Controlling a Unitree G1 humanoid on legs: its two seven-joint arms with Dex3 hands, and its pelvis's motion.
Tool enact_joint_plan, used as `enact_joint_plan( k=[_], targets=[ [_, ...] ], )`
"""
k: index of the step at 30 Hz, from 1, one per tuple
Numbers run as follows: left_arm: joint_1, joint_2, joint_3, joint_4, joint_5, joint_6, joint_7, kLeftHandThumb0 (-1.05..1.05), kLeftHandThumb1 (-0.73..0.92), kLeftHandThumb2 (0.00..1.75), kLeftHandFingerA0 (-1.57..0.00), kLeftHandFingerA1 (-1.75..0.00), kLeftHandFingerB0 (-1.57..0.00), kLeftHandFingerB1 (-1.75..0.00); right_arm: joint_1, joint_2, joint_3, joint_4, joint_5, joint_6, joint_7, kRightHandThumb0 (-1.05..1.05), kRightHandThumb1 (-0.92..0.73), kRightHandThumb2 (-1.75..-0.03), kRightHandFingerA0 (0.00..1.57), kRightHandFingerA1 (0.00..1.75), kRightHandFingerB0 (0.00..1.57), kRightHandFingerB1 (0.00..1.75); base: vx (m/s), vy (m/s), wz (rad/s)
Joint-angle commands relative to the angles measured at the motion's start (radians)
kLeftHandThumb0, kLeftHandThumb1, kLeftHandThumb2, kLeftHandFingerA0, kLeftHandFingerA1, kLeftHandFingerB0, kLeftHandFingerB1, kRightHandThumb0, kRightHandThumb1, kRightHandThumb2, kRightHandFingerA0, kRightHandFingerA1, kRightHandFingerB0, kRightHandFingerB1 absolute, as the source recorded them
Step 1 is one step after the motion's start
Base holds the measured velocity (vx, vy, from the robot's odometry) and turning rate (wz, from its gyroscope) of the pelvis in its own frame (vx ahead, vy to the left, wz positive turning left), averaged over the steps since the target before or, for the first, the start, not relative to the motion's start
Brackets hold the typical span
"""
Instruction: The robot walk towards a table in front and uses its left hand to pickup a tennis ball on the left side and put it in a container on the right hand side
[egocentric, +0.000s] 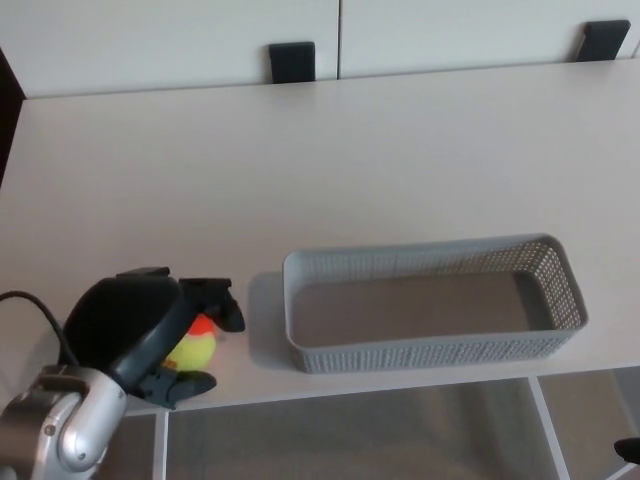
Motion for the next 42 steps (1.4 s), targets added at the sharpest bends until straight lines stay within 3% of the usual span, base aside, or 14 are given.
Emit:
enact_joint_plan(
  k=[1, 7, 11, 12, 13, 14, 15, 16, 19, 26, 37, 38, 39, 42],
  targets=[
    [0.015, -0.033, 0.050, -0.102, -0.063, -0.019, 0.015, -0.13, 0.84, 0.68, -0.95, -1.38, -0.76, -0.83, -0.001, -0.024, -0.003, -0.011, -0.004, 0.024, 0.002, -0.28, -0.52, -0.55, 0.67, 0.46, 0.61, 0.42, 0.00, 0.000, 0.00],
    [0.016, -0.104, 0.102, -0.186, -0.185, 0.021, -0.052, -0.14, 0.80, 0.64, -1.02, -1.25, -0.80, -0.78, 0.013, -0.030, -0.002, -0.027, -0.004, 0.034, 0.012, -0.29, -0.53, -0.55, 0.66, 0.45, 0.61, 0.42, 0.00, 0.000, 0.00],
    [0.022, -0.156, 0.129, -0.207, -0.233, 0.041, -0.063, -0.12, 0.79, 0.64, -1.02, -1.26, -0.81, -0.78, 0.027, -0.040, 0.002, -0.039, -0.011, 0.030, 0.013, -0.28, -0.53, -0.55, 0.67, 0.46, 0.61, 0.42, 0.00, 0.000, 0.00],
    [0.017, -0.169, 0.138, -0.200, -0.239, 0.028, -0.048, -0.12, 0.80, 0.67, -0.91, -1.39, -0.81, -0.80, 0.026, -0.041, 0.001, -0.033, -0.007, 0.028, 0.016, -0.28, -0.52, -0.55, 0.66, 0.46, 0.60, 0.42, 0.00, 0.000, 0.00],
    [0.015, -0.175, 0.142, -0.197, -0.241, 0.022, -0.043, -0.12, 0.80, 0.67, -0.91, -1.39, -0.81, -0.80, 0.025, -0.042, 0.001, -0.030, -0.005, 0.027, 0.017, -0.28, -0.52, -0.55, 0.66, 0.46, 0.60, 0.42, 0.00, 0.000, 0.00],
    [0.010, -0.182, 0.145, -0.192, -0.236, 0.010, -0.029, -0.15, 0.80, 0.70, -0.85, -1.49, -0.79, -0.85, 0.025, -0.040, 0.001, -0.039, -0.002, 0.040, 0.019, -0.28, -0.53, -0.55, 0.67, 0.45, 0.60, 0.42, 0.00, 0.000, 0.00],
    [0.008, -0.186, 0.147, -0.189, -0.234, 0.005, -0.023, -0.15, 0.80, 0.70, -0.85, -1.49, -0.79, -0.85, 0.025, -0.040, 0.001, -0.043, -0.001, 0.046, 0.020, -0.28, -0.53, -0.55, 0.67, 0.45, 0.60, 0.42, 0.00, 0.000, 0.00],
    [-0.007, -0.194, 0.148, -0.185, -0.240, -0.001, -0.022, -0.17, 0.81, 0.68, -0.82, -1.52, -0.76, -0.86, 0.021, -0.039, 0.000, -0.044, 0.002, 0.050, 0.022, -0.36, -0.46, -0.68, 0.64, 0.54, 0.58, 0.50, 0.00, 0.000, 0.00],
    [-0.043, -0.215, 0.134, -0.180, -0.232, 0.015, -0.028, -0.19, 0.81, 0.68, -0.80, -1.56, -0.79, -0.93, 0.012, -0.041, -0.002, -0.040, 0.002, 0.048, 0.023, -0.36, -0.46, -0.67, 0.65, 0.55, 0.58, 0.50, 0.00, 0.000, 0.00],
    [-0.122, -0.269, 0.046, -0.096, -0.154, 0.032, 0.004, -0.14, 0.80, 0.67, -0.82, -1.54, -0.84, -0.83, 0.016, -0.035, 0.011, -0.047, -0.005, 0.037, 0.020, -0.35, -0.46, -0.68, 0.65, 0.55, 0.58, 0.51, 0.00, 0.000, 0.00],
    [-0.205, -0.334, -0.033, 0.009, -0.113, 0.066, 0.035, -0.12, 0.82, 0.64, -0.78, -1.60, -0.83, -0.86, -0.031, -0.030, 0.032, -0.027, -0.008, 0.039, 0.017, -0.38, -0.45, -0.69, 0.67, 0.57, 0.59, 0.52, 0.00, 0.000, 0.00],
    [-0.196, -0.337, -0.042, 0.006, -0.109, 0.067, 0.036, -0.12, 0.81, 0.64, -0.76, -1.58, -0.82, -0.86, -0.024, -0.030, 0.034, -0.033, -0.009, 0.039, 0.016, -0.31, -0.52, -0.55, 0.71, 0.48, 0.63, 0.43, 0.00, 0.000, 0.00],
    [-0.175, -0.342, -0.062, 0.000, -0.101, 0.073, 0.032, -0.13, 0.81, 0.62, -0.75, -1.58, -0.80, -0.84, -0.007, -0.030, 0.037, -0.036, -0.010, 0.029, 0.014, -0.39, -0.45, -0.69, 0.67, 0.57, 0.59, 0.52, 0.00, 0.000, 0.00],
    [-0.160, -0.343, -0.082, 0.005, -0.090, 0.073, 0.036, -0.12, 0.81, 0.64, -0.77, -1.57, -0.80, -0.88, 0.005, -0.032, 0.039, -0.042, -0.010, 0.027, 0.011, -0.38, -0.45, -0.68, 0.66, 0.57, 0.58, 0.52, 0.00, 0.000, 0.00]
  ],
)
